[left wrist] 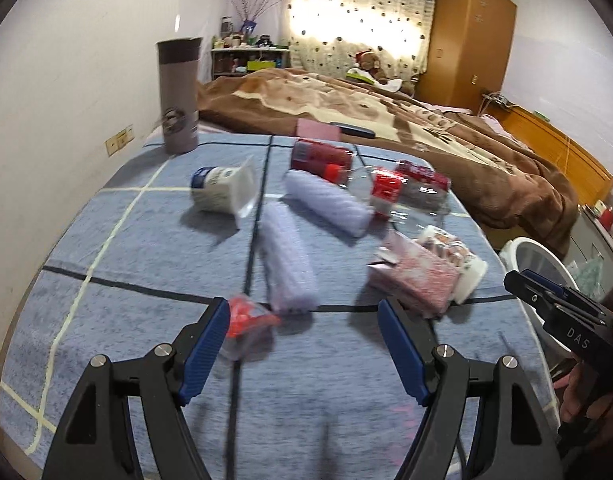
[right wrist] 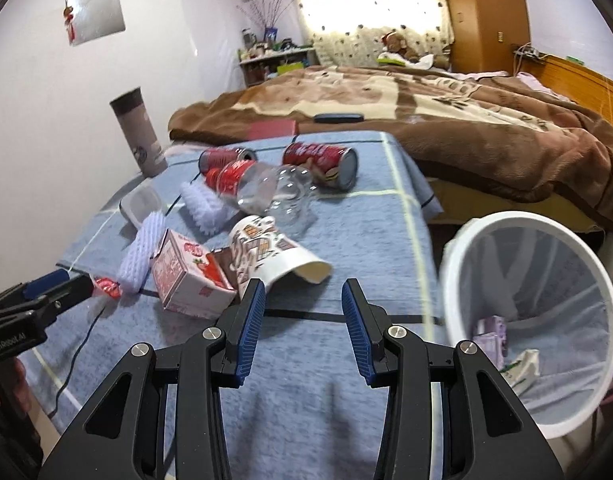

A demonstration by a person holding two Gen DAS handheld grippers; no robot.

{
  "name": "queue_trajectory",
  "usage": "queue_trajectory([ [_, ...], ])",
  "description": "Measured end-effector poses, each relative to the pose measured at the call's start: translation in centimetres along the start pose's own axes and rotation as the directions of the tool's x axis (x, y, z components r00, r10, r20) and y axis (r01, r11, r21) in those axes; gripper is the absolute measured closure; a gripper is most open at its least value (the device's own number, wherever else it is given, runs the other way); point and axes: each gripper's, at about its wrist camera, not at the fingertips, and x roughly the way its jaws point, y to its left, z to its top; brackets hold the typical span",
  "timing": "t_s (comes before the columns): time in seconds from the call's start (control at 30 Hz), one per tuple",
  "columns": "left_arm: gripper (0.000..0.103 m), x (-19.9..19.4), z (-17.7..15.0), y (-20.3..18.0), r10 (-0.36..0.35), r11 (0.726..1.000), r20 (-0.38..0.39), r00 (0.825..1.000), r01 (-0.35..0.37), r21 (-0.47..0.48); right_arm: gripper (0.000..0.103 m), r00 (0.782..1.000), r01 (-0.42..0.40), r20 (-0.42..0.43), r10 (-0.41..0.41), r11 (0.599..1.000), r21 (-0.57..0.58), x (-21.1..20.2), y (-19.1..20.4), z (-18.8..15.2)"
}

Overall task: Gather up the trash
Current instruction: 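Move both tools back toward the trash on the table, then grasp the paper cup with the right gripper while the left gripper grasps the white foam net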

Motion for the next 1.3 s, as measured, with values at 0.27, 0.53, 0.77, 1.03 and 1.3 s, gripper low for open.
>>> queue_trajectory([
  [0.27,0.025,1.8,0.8,1.5,0.003,1.0,-0.037,0.999,-0.004,-0.029,0.061,0.995,-0.058,-0.074,0.061,0.998,0.037,1.9,0.5,0.1],
  [0.53,0.025,4.7,2.0,1.1,-0.031,0.999,-0.071,0.997,0.03,-0.023,0.061,0.989,-0.083,-0.122,0.087,0.996,0.039,3.7,1.2,0.5],
  [0.77,0.025,6.4,3.0,1.5,-0.027,0.999,-0.084,0.996,0.024,-0.036,0.061,0.98,-0.139,-0.128,0.152,0.985,0.106,5.0,1.1,1.3],
  [1.03,0.027,7.9,3.8,1.3,-0.031,0.999,-0.097,0.995,0.028,-0.034,0.064,0.979,-0.161,-0.097,0.178,0.974,0.161,5.6,0.9,2.0],
  [1.3,0.046,9.7,3.8,1.5,-0.035,0.998,-0.141,0.989,0.028,-0.049,0.082,0.981,-0.161,-0.083,0.177,0.973,0.168,6.0,0.9,2.2],
])
